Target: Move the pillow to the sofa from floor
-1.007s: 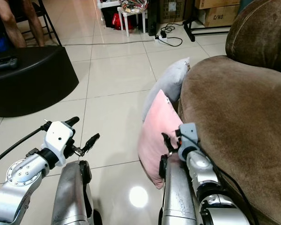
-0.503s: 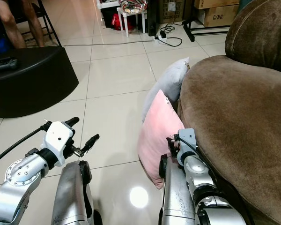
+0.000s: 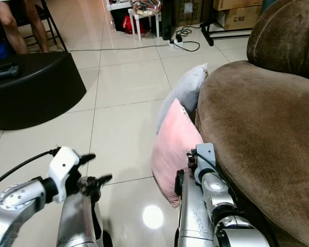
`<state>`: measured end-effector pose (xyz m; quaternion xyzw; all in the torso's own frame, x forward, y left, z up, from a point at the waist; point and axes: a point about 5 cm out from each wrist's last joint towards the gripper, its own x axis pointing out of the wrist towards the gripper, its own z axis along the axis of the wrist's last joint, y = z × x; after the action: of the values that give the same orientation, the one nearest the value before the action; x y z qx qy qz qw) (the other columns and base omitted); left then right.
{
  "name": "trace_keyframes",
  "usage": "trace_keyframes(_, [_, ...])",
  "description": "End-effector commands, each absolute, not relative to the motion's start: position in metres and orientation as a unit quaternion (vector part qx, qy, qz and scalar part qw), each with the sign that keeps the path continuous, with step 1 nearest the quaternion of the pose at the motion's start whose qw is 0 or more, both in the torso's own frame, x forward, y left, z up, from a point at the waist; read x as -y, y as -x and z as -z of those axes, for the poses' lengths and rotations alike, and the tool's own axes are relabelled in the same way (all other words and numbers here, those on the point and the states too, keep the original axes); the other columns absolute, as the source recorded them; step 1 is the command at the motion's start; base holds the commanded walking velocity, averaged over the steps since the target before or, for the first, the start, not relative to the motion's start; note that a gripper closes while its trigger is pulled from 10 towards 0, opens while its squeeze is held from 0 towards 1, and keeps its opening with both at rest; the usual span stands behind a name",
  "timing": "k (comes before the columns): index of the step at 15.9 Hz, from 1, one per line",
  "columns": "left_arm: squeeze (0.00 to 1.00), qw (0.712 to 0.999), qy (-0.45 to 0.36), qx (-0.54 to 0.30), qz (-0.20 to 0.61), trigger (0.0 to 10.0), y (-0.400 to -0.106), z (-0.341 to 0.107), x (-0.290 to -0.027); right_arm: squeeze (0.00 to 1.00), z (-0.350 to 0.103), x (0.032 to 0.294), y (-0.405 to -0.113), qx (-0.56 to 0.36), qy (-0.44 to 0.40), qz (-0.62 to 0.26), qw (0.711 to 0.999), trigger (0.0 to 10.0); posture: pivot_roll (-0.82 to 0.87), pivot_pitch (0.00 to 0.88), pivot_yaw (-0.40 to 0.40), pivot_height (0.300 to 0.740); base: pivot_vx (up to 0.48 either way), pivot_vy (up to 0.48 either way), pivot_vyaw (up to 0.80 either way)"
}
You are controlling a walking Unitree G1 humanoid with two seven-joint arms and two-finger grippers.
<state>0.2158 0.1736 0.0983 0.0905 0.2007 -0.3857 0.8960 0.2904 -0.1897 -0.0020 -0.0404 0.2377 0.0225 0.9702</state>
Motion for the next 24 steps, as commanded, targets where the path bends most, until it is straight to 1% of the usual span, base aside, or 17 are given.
trace_keyframes(1, [0.0,0.888,-0.086,-0.21,0.401,10.0,-0.212,-0.1,-0.173,0.0,-0.001,0.187,-0.294,-0.232,0.043,-0.027,0.971,0.0,-0.17,0.0,0.113,0.405,0.0,0.0,0.0])
trace_keyframes(5, [0.0,0.883,-0.081,-0.219,0.407,10.0,-0.21,-0.101,-0.173,0.0,-0.001,0.187,-0.294,-0.231,0.042,-0.026,0.972,0.0,-0.17,0.0,0.109,0.405,0.0,0.0,0.0])
trace_keyframes(11, [0.0,0.884,-0.082,-0.217,0.405,10.0,-0.21,-0.103,-0.172,0.0,-0.001,0.187,-0.294,-0.231,0.042,-0.029,0.972,0.0,-0.17,0.0,0.107,0.405,0.0,0.0,0.0])
trace_keyframes(12, [0.0,0.885,-0.082,-0.216,0.405,10.0,-0.21,-0.103,-0.172,0.0,-0.002,0.187,-0.294,-0.228,0.038,-0.029,0.972,0.0,-0.17,0.0,0.107,0.405,0.0,0.0,0.0])
trace_keyframes(14, [0.0,0.886,-0.085,-0.214,0.404,10.0,-0.21,-0.104,-0.172,0.0,-0.008,0.185,-0.298,-0.201,-0.005,-0.037,0.979,0.0,-0.16,0.0,0.108,0.405,0.0,0.0,0.0])
trace_keyframes(15, [0.0,0.886,-0.086,-0.213,0.403,10.0,-0.21,-0.104,-0.171,0.0,-0.01,0.186,-0.299,-0.193,-0.009,-0.043,0.98,0.0,-0.17,0.0,0.109,0.405,0.0,0.0,0.0])
trace_keyframes(16, [0.0,0.886,-0.086,-0.213,0.403,10.0,-0.21,-0.105,-0.171,0.0,-0.01,0.188,-0.298,-0.192,0.002,-0.041,0.98,4.0,-0.17,0.0,0.111,0.405,0.0,0.0,0.0])
trace_keyframes(17, [0.0,0.886,-0.086,-0.212,0.403,10.0,-0.21,-0.105,-0.171,0.0,-0.009,0.192,-0.297,-0.198,0.011,-0.038,0.979,10.0,-0.17,0.0,0.111,0.405,0.0,0.0,0.0])
trace_keyframes(18, [0.0,0.886,-0.086,-0.212,0.403,10.0,-0.21,-0.105,-0.17,0.63,-0.008,0.194,-0.296,-0.202,0.014,-0.037,0.979,10.0,-0.17,0.0,0.111,0.405,0.0,0.0,0.0])
trace_keyframes(19, [0.0,0.886,-0.087,-0.212,0.404,10.0,-0.21,-0.105,-0.17,1.0,-0.005,0.202,-0.293,-0.213,0.04,-0.033,0.976,10.0,-0.17,0.0,0.112,0.405,0.0,0.0,0.0])
trace_keyframes(21, [0.0,0.885,-0.09,-0.212,0.404,10.0,-0.21,-0.105,-0.17,1.0,-0.003,0.212,-0.287,-0.231,0.084,-0.061,0.967,10.0,-0.17,0.0,0.113,0.405,0.0,0.0,0.0])
trace_keyframes(23, [0.0,0.885,-0.091,-0.212,0.405,10.0,-0.21,-0.105,-0.17,1.0,-0.003,0.218,-0.284,-0.234,0.092,-0.088,0.964,10.0,-0.17,0.0,0.113,0.405,0.0,0.0,0.0])
trace_keyframes(24, [0.0,0.885,-0.092,-0.212,0.405,10.0,-0.21,-0.105,-0.17,1.0,-0.007,0.221,-0.284,-0.224,0.092,-0.124,0.962,10.0,-0.17,0.0,0.113,0.405,0.0,0.0,0.0])
